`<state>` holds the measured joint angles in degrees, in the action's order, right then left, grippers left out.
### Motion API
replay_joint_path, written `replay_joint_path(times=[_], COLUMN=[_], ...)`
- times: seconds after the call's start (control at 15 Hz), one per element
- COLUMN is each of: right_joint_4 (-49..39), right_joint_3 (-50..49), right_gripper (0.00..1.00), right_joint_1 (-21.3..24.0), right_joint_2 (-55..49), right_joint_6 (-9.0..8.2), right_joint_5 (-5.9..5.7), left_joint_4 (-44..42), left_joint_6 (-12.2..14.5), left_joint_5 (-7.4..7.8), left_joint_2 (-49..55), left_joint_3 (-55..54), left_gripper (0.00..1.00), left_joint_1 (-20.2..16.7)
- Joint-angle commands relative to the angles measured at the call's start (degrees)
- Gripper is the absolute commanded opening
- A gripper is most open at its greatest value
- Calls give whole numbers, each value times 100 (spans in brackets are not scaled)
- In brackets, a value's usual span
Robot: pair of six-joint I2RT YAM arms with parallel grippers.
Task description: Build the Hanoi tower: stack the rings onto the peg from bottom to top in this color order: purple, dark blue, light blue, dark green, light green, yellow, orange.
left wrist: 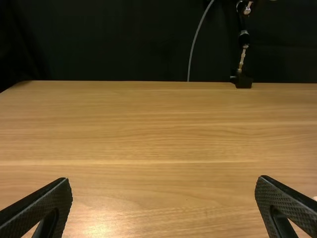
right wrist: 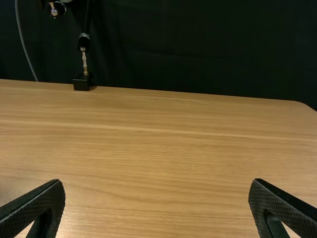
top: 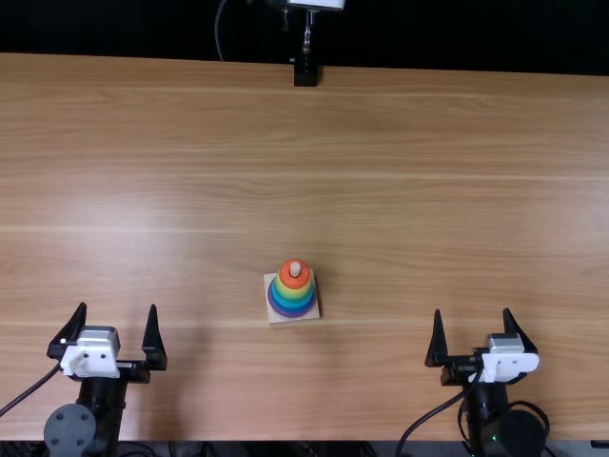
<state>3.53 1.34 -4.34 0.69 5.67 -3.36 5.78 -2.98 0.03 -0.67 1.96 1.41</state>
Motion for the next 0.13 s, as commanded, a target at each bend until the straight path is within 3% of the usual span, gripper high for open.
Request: replay_joint_path(times=[0.0, 0.07], right_joint_4=[-9, -9], right_joint_3=[-47, -47], right_gripper=[100, 100], right_joint_1=[74, 74], right_joint_2=[-69, -69], right_joint_6=[-8, -8], right_joint_5=[51, 61], left_joint_4=[44, 44], left_joint_6=[98, 98], left_joint_5=[18, 18], left_joint_2=[67, 67], left_joint_3=[-196, -196], left_gripper=[100, 100], left_joint_1=[-9, -9])
